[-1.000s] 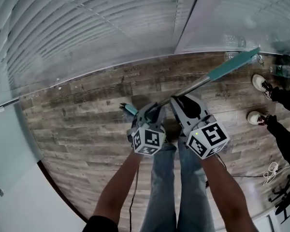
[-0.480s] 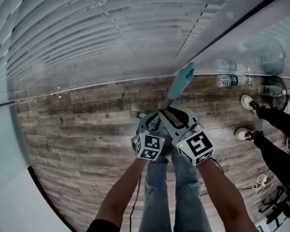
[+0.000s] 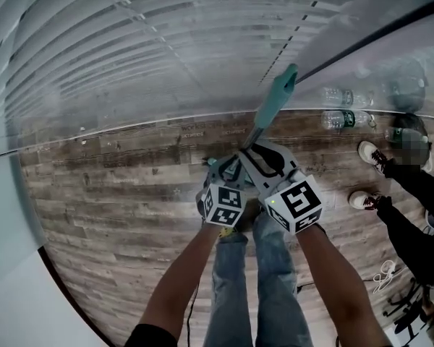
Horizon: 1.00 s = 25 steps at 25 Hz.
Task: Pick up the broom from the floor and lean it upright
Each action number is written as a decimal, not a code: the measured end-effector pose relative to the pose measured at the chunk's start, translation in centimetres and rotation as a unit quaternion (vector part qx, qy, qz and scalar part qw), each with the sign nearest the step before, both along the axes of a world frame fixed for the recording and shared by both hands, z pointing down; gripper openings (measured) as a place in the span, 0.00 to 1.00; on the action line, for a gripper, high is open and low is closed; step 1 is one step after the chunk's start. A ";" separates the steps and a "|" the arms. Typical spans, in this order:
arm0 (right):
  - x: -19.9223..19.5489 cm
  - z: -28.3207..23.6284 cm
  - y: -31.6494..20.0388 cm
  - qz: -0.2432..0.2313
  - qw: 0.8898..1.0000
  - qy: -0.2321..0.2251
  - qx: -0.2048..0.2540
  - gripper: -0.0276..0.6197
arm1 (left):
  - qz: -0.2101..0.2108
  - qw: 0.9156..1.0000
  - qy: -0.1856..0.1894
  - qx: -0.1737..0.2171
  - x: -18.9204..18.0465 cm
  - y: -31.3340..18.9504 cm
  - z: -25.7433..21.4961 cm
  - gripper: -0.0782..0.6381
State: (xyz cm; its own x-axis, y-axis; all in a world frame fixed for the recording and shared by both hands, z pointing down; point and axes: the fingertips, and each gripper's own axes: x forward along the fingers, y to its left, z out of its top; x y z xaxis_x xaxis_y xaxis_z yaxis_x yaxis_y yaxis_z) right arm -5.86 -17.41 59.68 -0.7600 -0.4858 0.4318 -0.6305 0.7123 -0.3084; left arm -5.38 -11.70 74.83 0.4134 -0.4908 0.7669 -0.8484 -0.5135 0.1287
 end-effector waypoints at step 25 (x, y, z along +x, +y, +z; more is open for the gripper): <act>3.6 1.4 -2.3 0.029 1.000 -0.005 -0.011 0.18 | 0.058 0.998 -0.016 -0.010 3.2 -2.3 1.3 0.23</act>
State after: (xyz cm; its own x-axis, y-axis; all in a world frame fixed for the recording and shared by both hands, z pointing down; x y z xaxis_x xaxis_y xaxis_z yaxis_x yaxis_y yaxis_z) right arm -2.26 -19.68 61.10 -0.7357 -0.5197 0.4344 -0.6668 0.6682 -0.3299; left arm -2.21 -14.04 76.15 0.4417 -0.4258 0.7897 -0.7877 -0.6054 0.1142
